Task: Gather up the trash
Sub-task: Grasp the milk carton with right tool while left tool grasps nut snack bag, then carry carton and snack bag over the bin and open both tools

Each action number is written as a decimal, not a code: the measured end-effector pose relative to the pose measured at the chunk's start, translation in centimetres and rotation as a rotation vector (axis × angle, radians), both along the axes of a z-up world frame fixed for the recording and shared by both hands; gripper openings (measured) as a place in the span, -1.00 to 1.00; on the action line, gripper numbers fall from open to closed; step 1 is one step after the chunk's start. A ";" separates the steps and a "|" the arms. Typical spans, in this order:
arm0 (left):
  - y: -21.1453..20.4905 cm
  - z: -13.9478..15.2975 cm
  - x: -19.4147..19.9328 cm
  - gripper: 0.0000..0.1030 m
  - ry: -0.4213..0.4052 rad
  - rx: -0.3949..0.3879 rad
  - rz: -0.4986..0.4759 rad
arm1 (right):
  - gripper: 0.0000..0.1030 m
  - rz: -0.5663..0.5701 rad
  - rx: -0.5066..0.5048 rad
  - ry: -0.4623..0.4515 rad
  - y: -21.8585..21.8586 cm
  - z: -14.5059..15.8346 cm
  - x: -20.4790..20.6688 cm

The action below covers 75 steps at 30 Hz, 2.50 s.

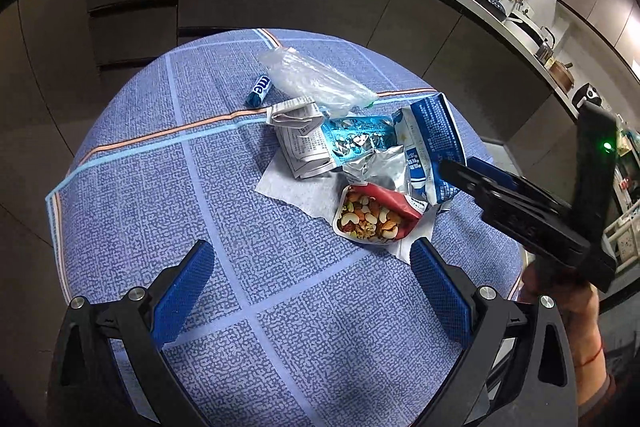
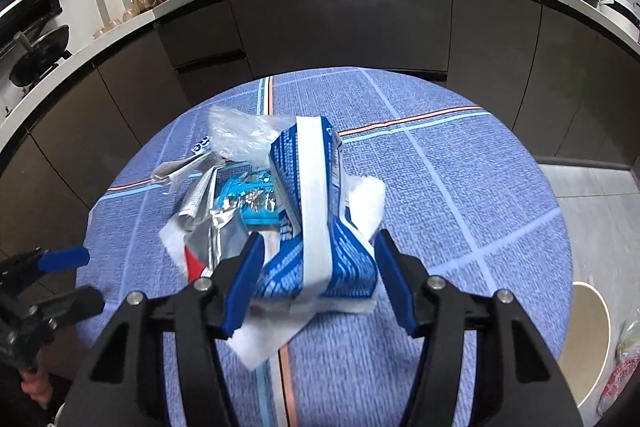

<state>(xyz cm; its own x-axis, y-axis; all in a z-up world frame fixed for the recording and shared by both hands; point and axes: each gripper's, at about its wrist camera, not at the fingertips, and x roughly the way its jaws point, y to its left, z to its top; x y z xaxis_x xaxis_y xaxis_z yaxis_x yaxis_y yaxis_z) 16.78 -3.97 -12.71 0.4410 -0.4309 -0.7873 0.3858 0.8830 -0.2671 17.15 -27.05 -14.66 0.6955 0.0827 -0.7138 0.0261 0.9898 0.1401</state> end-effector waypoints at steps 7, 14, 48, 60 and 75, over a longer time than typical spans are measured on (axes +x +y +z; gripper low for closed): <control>-1.4 -0.5 0.8 0.82 0.018 -0.020 -0.046 | -0.61 0.004 0.030 0.008 -0.3 -0.9 0.2; -4.4 -1.8 3.3 0.68 0.082 -0.091 -0.091 | -0.71 -0.004 0.028 -0.034 -1.4 0.6 -2.4; -9.9 0.3 4.5 -0.06 0.049 -0.031 -0.159 | -0.75 -0.044 0.053 -0.069 -2.9 2.2 -6.9; -14.9 5.2 0.9 -0.06 -0.033 -0.087 -0.316 | -0.75 -0.170 0.028 -0.157 -7.7 5.4 -12.1; -27.9 4.4 -4.1 -0.06 0.013 -0.093 -0.573 | -0.75 -0.454 0.004 -0.132 -18.7 3.5 -20.9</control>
